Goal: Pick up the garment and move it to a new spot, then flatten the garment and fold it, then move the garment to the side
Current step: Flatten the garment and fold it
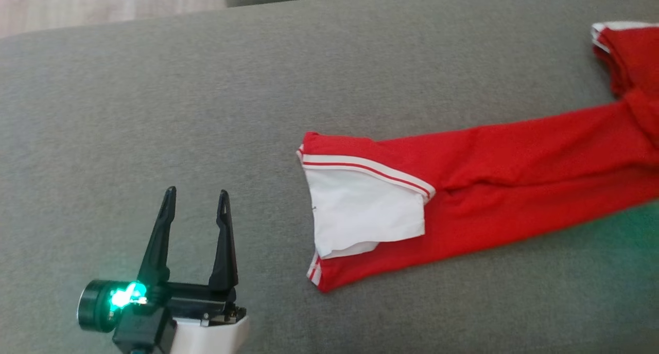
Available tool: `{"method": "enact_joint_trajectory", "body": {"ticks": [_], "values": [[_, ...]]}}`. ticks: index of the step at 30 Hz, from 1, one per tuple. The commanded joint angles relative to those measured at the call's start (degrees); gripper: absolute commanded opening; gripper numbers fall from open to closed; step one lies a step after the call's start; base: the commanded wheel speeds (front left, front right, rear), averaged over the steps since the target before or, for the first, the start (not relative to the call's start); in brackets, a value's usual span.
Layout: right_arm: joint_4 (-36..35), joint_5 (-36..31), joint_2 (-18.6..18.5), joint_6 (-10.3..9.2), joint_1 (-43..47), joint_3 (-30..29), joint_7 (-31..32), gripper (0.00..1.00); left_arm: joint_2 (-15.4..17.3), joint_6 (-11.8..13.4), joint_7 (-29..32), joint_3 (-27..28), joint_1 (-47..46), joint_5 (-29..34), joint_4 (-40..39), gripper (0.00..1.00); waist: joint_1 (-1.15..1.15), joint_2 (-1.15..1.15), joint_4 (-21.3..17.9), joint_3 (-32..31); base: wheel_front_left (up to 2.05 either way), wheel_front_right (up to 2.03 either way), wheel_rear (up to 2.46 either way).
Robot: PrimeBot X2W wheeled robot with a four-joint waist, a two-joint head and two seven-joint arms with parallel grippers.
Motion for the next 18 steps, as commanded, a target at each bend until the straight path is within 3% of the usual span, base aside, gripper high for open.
{"method": "enact_joint_trajectory", "body": {"ticks": [1, 6, 11, 15, 18], "values": [[-4.7, 1.4, -1.2, -0.05, -0.5, 0.9, 0.7, 0.00, -0.5, -0.3, -0.3, 2.3, -1.5, 0.7, -1.9, 1.00, -0.01, 0.00, -0.8, 0.4, 0.00, 0.00, 0.00], [-20.5, 6.0, 2.1, -0.05, 2.5, 2.9, 4.2, 0.00, -1.5, -2.3, -0.3, 2.8, -1.4, 1.1, -1.0, 1.00, -0.01, 0.00, -1.2, -0.3, 0.00, 0.00, 0.00], [-32.6, 4.7, 6.5, -0.05, 4.7, 7.4, 7.3, 0.00, -2.5, -3.8, -0.3, 3.1, -1.5, 1.2, -0.6, 1.00, -0.01, 0.00, -0.1, -1.1, 0.00, 0.00, 0.00], [-36.6, 1.0, 11.1, -0.05, 4.5, 13.4, 8.9, 0.00, -3.1, -4.5, -0.3, 3.8, -1.3, 1.4, -0.5, 1.00, -0.01, 0.00, 1.2, -1.6, 0.00, 0.00, 0.00], [-35.8, -0.4, 15.1, -0.05, 3.4, 19.0, 9.2, 0.00, -3.4, -5.0, -0.3, 4.1, -1.1, 1.5, -0.3, 1.00, -0.01, 0.00, 2.4, -1.7, 0.00, 0.00, 0.00]]}}
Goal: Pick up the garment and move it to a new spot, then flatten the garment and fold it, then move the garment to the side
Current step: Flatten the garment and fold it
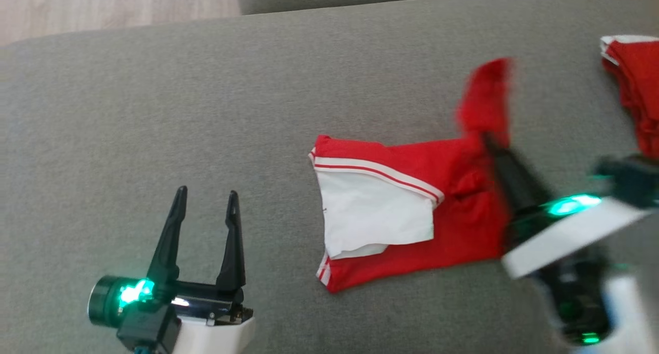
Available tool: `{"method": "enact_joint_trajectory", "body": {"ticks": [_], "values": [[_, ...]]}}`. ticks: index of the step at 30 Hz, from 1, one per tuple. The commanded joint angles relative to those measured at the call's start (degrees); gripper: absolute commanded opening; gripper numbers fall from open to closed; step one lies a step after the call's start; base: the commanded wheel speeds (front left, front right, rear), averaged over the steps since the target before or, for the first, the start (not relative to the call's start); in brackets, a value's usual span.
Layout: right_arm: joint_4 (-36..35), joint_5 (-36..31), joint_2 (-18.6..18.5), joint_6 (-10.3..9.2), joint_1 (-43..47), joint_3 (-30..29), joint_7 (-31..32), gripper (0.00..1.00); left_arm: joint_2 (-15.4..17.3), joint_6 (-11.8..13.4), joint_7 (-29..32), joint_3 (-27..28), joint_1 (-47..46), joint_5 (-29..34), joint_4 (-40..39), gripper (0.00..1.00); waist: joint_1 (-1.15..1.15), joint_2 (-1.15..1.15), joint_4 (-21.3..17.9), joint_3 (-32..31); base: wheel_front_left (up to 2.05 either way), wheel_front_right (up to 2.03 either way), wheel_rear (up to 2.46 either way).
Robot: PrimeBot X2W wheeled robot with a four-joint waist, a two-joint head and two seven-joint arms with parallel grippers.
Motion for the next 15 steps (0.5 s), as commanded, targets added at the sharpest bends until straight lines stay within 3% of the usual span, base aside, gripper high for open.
{"method": "enact_joint_trajectory", "body": {"ticks": [1, 5, 11, 12, 13, 15], "values": [[-1.2, -1.3, 0.8, -0.05, -2.6, 2.7, -0.1, 0.00, -0.6, -0.2, -0.3, 2.2, -1.1, 0.6, -1.5, 1.00, 0.00, 0.00, 0.9, -0.1, 0.00, 0.00, 0.00], [4.5, -2.9, 4.0, -0.05, -3.6, 9.7, -1.0, 0.00, -1.0, -0.7, -0.3, 2.2, -1.1, 0.8, -1.2, 1.00, 0.00, 0.00, 3.0, 0.0, 0.00, 0.00, 0.00], [14.3, -3.5, 5.9, -0.05, -4.3, 16.0, -2.9, 0.00, -1.4, -0.9, -0.3, 2.8, -0.9, 0.7, -0.9, 1.00, 0.00, 0.00, 5.5, 0.7, 0.00, 0.00, 0.00], [15.7, -3.4, 6.1, -0.05, -4.4, 16.7, -3.5, 0.20, -1.5, -0.9, -0.3, 3.0, -1.0, 0.8, -0.8, 1.00, 0.00, 0.00, 5.8, 0.7, 0.00, 0.00, 0.00], [16.8, -3.1, 6.3, -0.05, -4.6, 17.3, -4.3, 1.00, -1.5, -0.8, -0.3, 3.1, -1.0, 0.8, -0.8, 1.00, 0.00, 0.00, 6.0, 0.8, 0.00, 0.00, 0.00], [17.6, -2.5, 6.4, -0.05, -4.8, 18.1, -5.2, 1.00, -1.6, -0.8, -0.3, 3.1, -1.0, 0.8, -0.7, 1.00, 0.00, 0.00, 6.1, 0.9, 0.00, 0.00, 0.00]]}}
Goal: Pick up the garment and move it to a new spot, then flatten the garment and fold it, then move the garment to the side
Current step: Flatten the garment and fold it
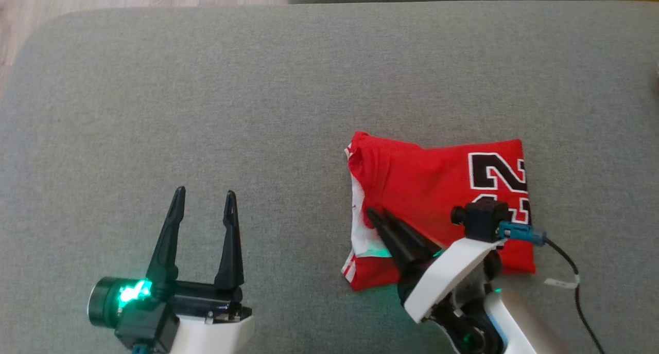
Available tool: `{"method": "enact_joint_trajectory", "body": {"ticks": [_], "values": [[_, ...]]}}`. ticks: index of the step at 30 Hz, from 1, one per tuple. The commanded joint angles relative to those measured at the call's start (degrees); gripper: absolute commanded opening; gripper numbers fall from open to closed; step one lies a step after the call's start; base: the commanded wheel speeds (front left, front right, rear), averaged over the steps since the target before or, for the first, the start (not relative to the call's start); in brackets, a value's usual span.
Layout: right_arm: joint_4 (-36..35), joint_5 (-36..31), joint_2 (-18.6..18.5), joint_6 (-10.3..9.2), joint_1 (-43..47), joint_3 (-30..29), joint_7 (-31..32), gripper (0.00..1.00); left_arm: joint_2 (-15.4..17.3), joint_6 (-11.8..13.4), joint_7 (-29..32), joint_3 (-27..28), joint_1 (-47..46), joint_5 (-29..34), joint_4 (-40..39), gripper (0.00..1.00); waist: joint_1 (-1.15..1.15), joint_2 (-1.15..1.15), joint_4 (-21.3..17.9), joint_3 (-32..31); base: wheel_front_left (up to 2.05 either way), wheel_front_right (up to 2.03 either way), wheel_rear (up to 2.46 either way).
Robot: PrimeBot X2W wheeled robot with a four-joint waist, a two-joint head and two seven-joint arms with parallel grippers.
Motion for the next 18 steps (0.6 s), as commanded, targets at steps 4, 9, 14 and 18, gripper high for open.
{"method": "enact_joint_trajectory", "body": {"ticks": [4, 9, 14, 18], "values": [[-1.3, 3.3, 1.2, -0.05, -3.5, 3.6, -4.5, 1.00, -0.6, 0.3, -0.3, 1.8, -0.7, 0.6, -1.4, 1.00, 0.00, 0.00, 0.1, -0.2, 0.00, 0.00, 0.00], [-2.6, 0.3, -1.6, -0.05, -4.5, 0.8, -12.1, 1.00, -0.7, 0.7, -0.3, 2.5, -0.1, 0.3, -0.9, 1.00, 0.00, 0.00, -1.4, -2.0, 0.00, 0.00, 0.00], [-2.5, -5.6, -8.2, -0.05, -2.5, -3.6, -24.3, 1.00, -0.7, 1.5, -0.3, 3.3, 0.8, -0.8, -0.8, 1.00, 0.00, 0.00, -3.0, -5.2, 0.00, 0.00, 0.00], [-0.1, -6.7, -9.6, -0.05, 1.7, -8.3, -28.1, 1.00, -0.7, 2.6, -0.3, 3.6, 2.8, -2.2, -0.3, 1.00, 0.00, 0.00, -4.2, -8.8, 0.00, 0.00, 0.00]]}}
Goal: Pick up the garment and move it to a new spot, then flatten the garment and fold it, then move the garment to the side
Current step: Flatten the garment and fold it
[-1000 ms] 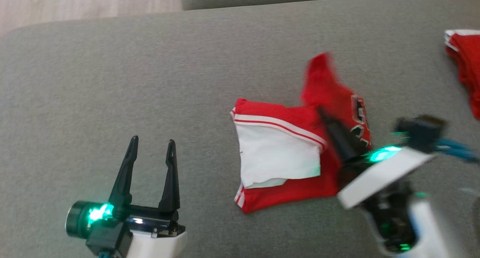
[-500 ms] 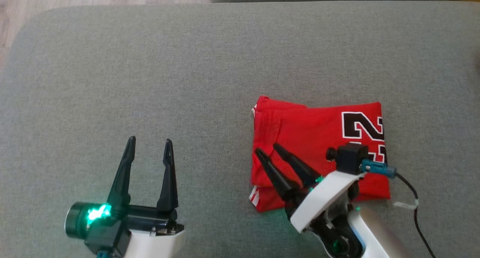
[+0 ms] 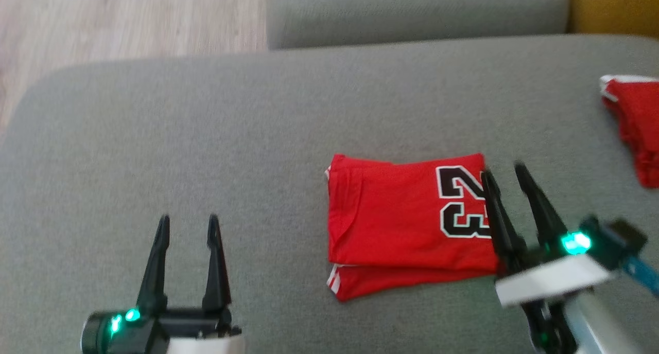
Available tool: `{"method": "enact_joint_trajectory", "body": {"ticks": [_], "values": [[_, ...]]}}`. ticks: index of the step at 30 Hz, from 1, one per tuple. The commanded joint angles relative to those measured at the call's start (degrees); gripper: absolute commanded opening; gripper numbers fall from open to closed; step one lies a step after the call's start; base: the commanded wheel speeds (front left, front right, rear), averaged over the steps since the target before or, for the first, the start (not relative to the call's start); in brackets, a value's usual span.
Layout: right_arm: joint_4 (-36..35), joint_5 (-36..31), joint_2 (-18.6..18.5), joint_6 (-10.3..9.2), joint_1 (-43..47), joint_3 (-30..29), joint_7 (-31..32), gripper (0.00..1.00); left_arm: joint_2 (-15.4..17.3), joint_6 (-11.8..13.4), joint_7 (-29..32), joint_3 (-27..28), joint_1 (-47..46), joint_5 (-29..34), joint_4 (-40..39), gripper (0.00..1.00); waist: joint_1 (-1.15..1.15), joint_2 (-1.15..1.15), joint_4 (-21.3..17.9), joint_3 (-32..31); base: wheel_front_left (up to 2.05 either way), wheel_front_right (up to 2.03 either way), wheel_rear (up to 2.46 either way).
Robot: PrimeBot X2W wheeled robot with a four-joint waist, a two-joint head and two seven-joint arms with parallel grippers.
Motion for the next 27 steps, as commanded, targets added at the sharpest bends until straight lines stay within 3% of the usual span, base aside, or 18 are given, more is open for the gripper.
{"method": "enact_joint_trajectory", "body": {"ticks": [1, 6, 12, 27], "values": [[-0.9, -1.7, -0.8, -0.05, 1.3, 0.1, -0.9, 1.00, -0.4, 0.6, -0.3, 2.0, 0.1, -0.6, -1.4, 1.00, 0.00, 0.00, -1.4, -3.1, 0.00, 0.00, 0.00], [-2.8, -9.4, 1.7, -0.05, 6.4, -7.0, -1.0, 1.00, -0.4, 1.5, -0.3, 2.4, 3.8, -2.5, -1.2, 1.00, 0.00, 0.00, -3.1, -6.7, 0.00, 0.00, 0.00], [-3.6, -16.2, 4.5, -0.05, 10.7, -8.7, -1.0, 1.00, -0.4, 1.5, -0.3, 4.1, 7.7, -0.6, 0.9, 1.00, 0.00, 0.00, -4.3, -9.2, 0.00, 0.00, 0.00], [-2.4, -19.6, 6.3, -0.05, 12.3, -8.4, -1.1, 1.00, -0.4, 1.3, -0.3, 5.1, 8.6, -0.1, 3.4, 1.00, 0.00, 0.00, -3.9, -10.0, 0.00, 0.00, 0.00]]}}
